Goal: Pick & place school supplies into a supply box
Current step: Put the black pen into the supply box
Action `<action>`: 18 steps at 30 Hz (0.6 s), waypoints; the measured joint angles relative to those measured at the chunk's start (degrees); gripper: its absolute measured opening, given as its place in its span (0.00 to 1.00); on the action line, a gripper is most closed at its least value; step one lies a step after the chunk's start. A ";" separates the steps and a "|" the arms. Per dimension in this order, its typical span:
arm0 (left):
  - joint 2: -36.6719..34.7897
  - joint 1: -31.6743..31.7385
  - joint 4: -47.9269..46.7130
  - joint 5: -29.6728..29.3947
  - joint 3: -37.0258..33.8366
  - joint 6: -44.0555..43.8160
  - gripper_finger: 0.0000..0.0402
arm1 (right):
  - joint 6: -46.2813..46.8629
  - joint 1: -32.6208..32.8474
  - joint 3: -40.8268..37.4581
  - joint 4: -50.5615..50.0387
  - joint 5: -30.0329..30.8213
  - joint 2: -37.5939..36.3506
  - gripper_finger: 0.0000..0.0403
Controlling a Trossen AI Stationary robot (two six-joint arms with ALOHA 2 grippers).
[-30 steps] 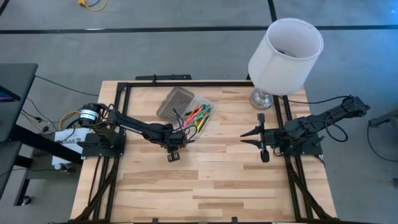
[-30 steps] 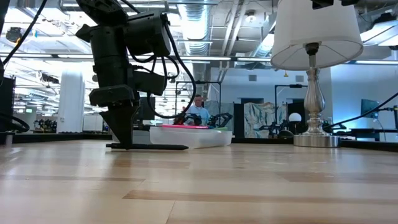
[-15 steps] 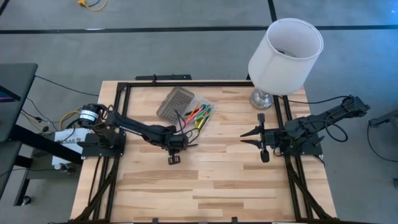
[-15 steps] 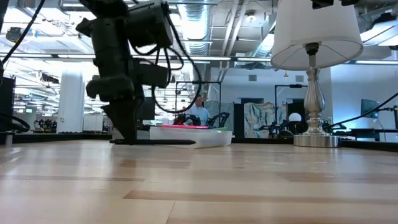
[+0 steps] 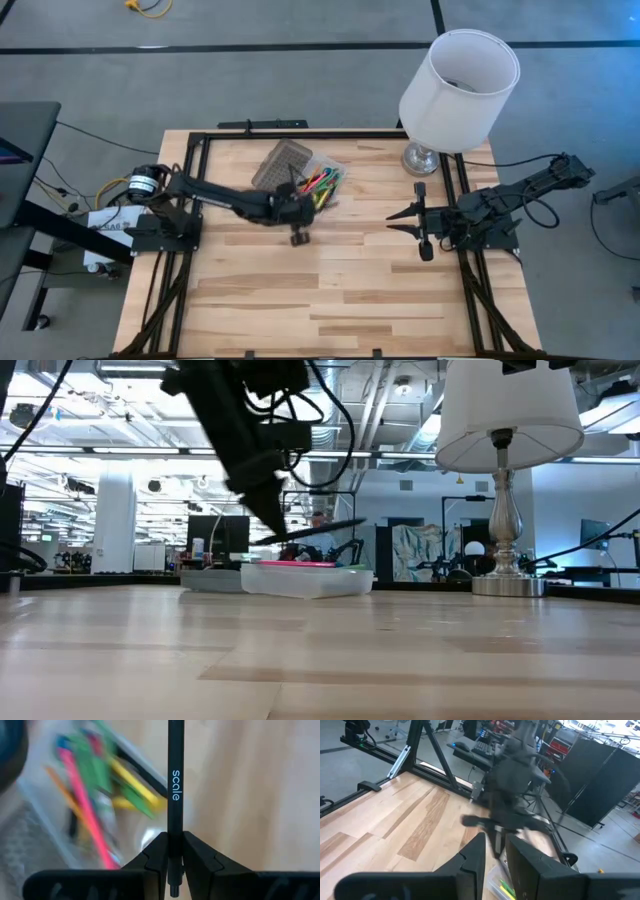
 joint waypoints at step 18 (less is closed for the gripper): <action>3.96 15.22 9.79 8.57 -0.11 0.01 0.11 | 0.52 0.02 0.02 -1.39 0.00 0.04 0.18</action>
